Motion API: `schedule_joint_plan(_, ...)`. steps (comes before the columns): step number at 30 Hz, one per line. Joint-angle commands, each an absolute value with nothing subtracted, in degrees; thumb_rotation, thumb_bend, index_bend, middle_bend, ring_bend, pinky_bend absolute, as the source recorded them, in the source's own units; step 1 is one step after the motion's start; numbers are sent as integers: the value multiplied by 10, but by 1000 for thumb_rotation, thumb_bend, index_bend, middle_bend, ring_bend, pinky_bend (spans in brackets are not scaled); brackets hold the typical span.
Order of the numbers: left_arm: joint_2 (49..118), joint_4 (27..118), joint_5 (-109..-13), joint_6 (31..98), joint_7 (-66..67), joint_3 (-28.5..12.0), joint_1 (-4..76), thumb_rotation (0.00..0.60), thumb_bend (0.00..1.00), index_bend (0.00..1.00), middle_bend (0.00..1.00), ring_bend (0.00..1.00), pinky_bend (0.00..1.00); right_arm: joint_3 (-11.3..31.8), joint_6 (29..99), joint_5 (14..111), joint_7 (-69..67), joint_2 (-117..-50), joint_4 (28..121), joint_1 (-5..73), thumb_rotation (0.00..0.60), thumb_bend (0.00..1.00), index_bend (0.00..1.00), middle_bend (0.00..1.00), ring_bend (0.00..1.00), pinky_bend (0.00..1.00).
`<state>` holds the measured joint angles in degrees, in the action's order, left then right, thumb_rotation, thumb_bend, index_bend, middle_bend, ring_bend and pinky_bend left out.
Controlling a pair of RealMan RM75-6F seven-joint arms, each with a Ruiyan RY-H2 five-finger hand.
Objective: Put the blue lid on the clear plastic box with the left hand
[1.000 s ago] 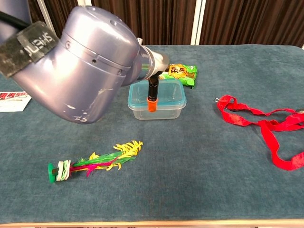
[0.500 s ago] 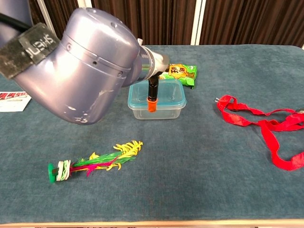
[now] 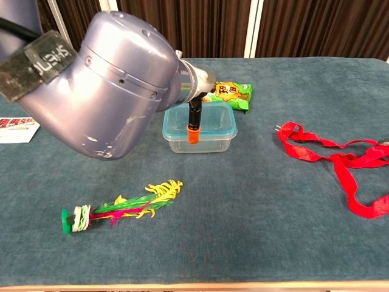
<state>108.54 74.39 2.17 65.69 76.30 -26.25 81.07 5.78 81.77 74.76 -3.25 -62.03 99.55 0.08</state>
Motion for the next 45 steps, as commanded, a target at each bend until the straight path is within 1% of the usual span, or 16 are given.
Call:
schedule_joint_plan(1, 1085, 744, 22, 657, 765, -262, 811, 600, 21, 0, 167, 31, 11, 58, 818, 748, -32, -620, 996, 1, 600, 393, 78, 39, 21, 0)
schedule_joint_plan(14, 1086, 742, 23, 657, 768, -262, 811, 600, 15, 0, 106, 30, 3, 58, 817, 747, -34, -620, 996, 1, 600, 392, 78, 39, 21, 0)
schedule_joint_plan(19, 1086, 741, 24, 656, 769, -262, 811, 600, 0, 0, 103, 30, 2, 58, 817, 746, -34, -620, 996, 1, 600, 392, 78, 39, 21, 0)
schedule_joint_plan(36, 1083, 748, 23, 656, 770, -261, 809, 600, 0, 0, 91, 30, 0, 58, 816, 746, -32, -619, 997, 1, 600, 393, 78, 39, 21, 0)
schedule_joint_plan(45, 1071, 776, -4, 653, 758, -247, 800, 600, 0, 0, 90, 30, 0, 58, 818, 747, -32, -621, 995, 1, 600, 392, 78, 39, 21, 0)
